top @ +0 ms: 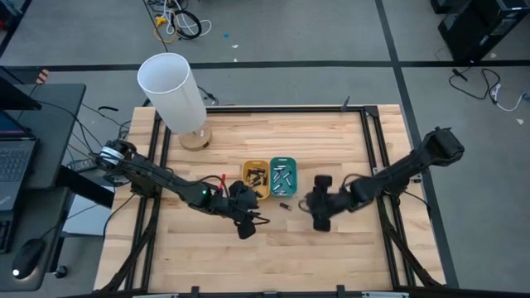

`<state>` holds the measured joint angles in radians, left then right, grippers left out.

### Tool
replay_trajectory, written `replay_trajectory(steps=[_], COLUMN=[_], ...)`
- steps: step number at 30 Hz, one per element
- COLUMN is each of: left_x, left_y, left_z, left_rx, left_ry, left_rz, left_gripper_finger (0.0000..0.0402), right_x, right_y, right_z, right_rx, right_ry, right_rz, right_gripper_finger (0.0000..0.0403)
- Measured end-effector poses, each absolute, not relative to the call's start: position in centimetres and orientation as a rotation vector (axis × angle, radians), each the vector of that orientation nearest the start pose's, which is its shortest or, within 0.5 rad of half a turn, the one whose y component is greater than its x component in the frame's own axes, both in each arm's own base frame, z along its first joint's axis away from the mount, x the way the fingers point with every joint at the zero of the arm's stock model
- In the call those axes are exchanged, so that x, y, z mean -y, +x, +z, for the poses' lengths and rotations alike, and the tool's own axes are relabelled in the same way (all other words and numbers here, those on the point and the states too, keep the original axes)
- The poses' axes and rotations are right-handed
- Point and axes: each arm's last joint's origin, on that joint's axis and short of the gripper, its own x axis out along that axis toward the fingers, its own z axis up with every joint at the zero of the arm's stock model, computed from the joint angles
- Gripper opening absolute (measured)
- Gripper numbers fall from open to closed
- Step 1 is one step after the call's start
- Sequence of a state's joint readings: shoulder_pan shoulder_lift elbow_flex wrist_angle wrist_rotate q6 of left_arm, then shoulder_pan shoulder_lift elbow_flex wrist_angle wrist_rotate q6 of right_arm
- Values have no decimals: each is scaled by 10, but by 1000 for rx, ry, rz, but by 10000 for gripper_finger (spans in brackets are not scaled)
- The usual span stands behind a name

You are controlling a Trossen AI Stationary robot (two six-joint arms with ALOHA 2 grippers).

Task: Sort batteries
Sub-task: Put the black battery into the yellow bin

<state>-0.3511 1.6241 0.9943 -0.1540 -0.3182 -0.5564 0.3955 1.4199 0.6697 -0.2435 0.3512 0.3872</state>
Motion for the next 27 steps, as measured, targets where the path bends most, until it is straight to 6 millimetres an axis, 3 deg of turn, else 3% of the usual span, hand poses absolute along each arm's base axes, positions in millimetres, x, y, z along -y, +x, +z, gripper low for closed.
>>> replay_trajectory(steps=[5,9,12,20,27], left_x=[104,101,103,109,111], left_y=[316,315,313,305,308], left_z=[202,200,199,196,198], left_rx=[-746,-770,-799,-886,-850], left_ry=[-223,-199,-220,-197,-234], left_rz=[176,197,195,151,148], left_gripper_finger=[121,121,120,118,117], right_x=[-117,-126,-125,-124,-113], right_y=[246,257,262,272,280], right_z=[144,119,101,87,87], right_rx=[-816,-780,-809,-767,-758], right_ry=[29,-8,-42,11,53], right_rz=[-122,-164,-172,-191,-206], right_gripper_finger=[215,215,215,206,136])
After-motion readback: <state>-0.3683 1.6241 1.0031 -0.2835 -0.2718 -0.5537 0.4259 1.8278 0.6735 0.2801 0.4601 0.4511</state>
